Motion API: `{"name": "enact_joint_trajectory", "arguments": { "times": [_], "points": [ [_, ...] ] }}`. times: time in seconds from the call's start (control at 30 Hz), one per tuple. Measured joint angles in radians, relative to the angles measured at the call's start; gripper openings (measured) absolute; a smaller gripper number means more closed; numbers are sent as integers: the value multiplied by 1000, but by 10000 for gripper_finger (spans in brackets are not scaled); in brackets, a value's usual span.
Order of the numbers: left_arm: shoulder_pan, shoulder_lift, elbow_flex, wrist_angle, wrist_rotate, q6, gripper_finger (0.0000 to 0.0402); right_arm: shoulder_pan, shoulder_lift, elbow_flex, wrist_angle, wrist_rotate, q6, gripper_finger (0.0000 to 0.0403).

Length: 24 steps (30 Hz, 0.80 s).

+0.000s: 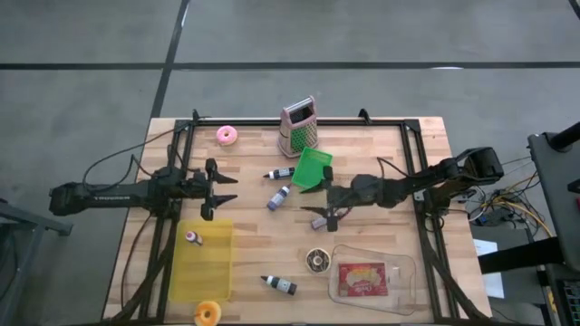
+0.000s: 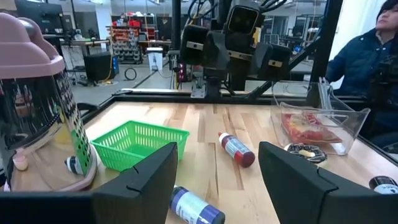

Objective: Pick & Place Food Item
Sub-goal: Put the red ink bottle into the yellow bin

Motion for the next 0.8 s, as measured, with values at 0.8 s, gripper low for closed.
{"name": "enact_joint_trajectory", "arguments": {
  "times": [0.8],
  "points": [
    [0,-25,-1,-54,-12,15,229,0,-457,-273,-255,103,61,203]
  ]
}}
